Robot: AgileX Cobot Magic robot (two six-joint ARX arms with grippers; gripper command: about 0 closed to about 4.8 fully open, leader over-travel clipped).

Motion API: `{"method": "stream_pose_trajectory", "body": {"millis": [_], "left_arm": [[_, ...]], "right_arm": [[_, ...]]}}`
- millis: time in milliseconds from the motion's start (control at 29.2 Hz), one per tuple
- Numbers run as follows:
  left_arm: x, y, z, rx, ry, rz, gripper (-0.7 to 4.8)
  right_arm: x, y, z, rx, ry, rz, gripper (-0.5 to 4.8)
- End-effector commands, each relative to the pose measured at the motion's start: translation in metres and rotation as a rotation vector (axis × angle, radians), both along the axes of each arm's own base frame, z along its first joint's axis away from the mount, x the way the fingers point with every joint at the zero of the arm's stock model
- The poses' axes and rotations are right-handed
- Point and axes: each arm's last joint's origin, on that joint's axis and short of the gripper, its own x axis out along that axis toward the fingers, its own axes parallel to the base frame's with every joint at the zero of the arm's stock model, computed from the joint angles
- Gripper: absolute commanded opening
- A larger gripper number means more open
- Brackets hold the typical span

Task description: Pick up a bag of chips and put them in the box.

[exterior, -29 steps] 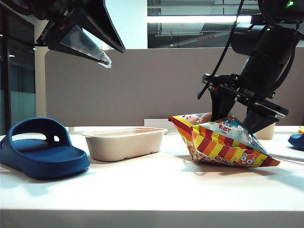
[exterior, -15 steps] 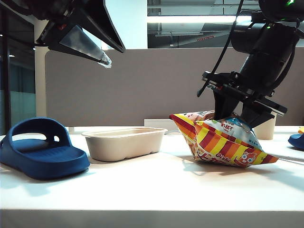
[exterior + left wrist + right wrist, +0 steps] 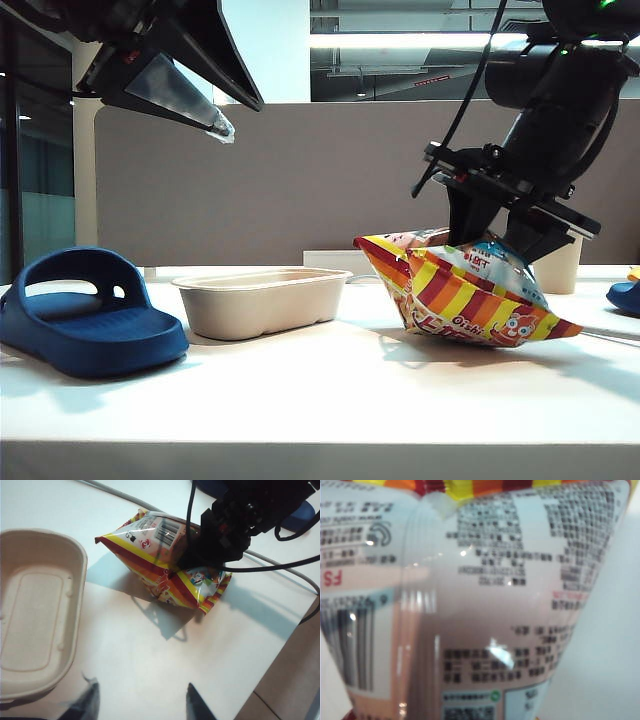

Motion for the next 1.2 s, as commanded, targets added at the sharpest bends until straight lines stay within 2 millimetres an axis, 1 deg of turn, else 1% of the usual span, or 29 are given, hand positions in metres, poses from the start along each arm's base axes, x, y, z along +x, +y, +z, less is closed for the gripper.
{"method": "stream_pose_trajectory", "body": {"millis": [34, 171, 343, 514, 651, 823, 857, 1028, 1097, 1200], "left_arm": [[0.000, 0.000, 0.004, -0.010, -0.020, -0.004, 2.19], [0.000, 0.000, 0.004, -0.010, -0.021, -0.004, 2.18], [0.001, 0.000, 0.004, 0.001, -0.029, 0.017, 2.15], [0.001, 0.001, 0.003, 0.021, -0.035, 0.047, 2.15], [0.001, 0.002, 0.003, 0.029, -0.038, 0.057, 2.15], [0.001, 0.005, 0.004, 0.076, -0.069, 0.137, 2.15], [0.001, 0.006, 0.005, 0.095, -0.079, 0.161, 2.15], [-0.004, 0.013, 0.006, 0.173, -0.108, 0.252, 2.15], [-0.005, 0.015, 0.006, 0.205, -0.116, 0.279, 2.15], [-0.007, 0.018, 0.006, 0.252, -0.131, 0.269, 2.15]], "right_arm": [[0.001, 0.001, 0.011, 0.009, -0.012, 0.008, 1.68], [0.002, 0.002, 0.024, 0.022, -0.047, 0.002, 1.65], [0.006, 0.003, 0.040, 0.060, -0.064, -0.057, 1.65], [0.007, 0.018, 0.052, 0.099, -0.073, -0.108, 1.65], [0.004, 0.040, 0.057, 0.121, -0.101, -0.185, 1.66], [-0.003, 0.071, 0.063, 0.142, -0.177, -0.299, 1.66], [-0.006, 0.080, 0.066, 0.152, -0.196, -0.319, 1.66], [-0.018, 0.109, 0.082, 0.158, -0.304, -0.394, 1.65], [-0.021, 0.117, 0.089, 0.174, -0.342, -0.420, 1.66], [-0.025, 0.127, 0.095, 0.213, -0.370, -0.463, 1.66]]}}
